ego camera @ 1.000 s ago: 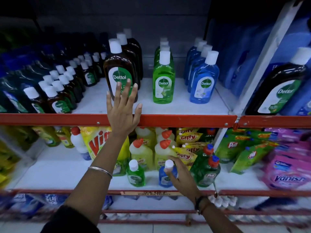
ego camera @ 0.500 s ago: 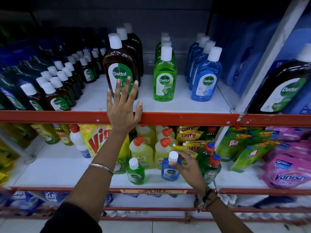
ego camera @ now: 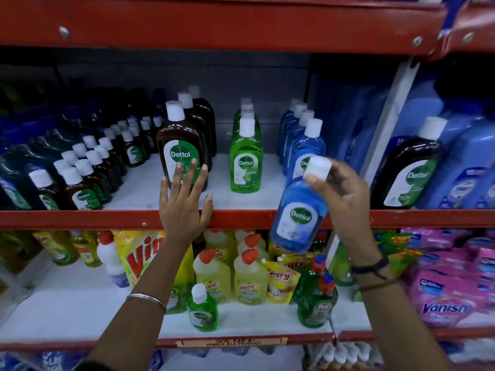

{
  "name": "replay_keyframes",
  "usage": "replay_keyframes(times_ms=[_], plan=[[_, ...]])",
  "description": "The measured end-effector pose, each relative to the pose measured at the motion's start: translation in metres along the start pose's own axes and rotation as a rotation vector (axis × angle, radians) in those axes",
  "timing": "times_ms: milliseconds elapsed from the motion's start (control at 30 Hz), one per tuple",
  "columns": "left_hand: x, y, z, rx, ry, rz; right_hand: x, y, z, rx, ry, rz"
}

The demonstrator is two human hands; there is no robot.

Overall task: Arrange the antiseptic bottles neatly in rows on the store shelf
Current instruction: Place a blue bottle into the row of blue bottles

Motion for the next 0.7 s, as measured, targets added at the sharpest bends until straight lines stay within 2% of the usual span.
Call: replay_keyframes(times_ms=[100,200,467,700], plan=[[0.000,0.000,0.000,-0.005,0.017,-0.003,0.016,0.034,0.011,0.083,-0.015,-0.095],[-0.001,-0.001,0.001,0.000,0.022,0.000,0.029,0.057,0.001,0.070,-0.074,-0.167],[-0.003,0.001,0.003,0.023,0.023,0.025,0.034,0.070,-0.048,-0.068,-0.193,-0.153],[-0.003,0.000,0.003,0.039,0.023,0.017,0.029,0.071,-0.053,-0.105,-0.226,-0.163]])
Point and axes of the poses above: each hand's wrist, its own y-axis towards the middle knuckle, its own x-axis out of the back of the hand, z = x × y, the point moved 1 cm from there along y, towards the middle knuckle, and after that the axes turned 12 degrees about z, right-handed, at the moved point
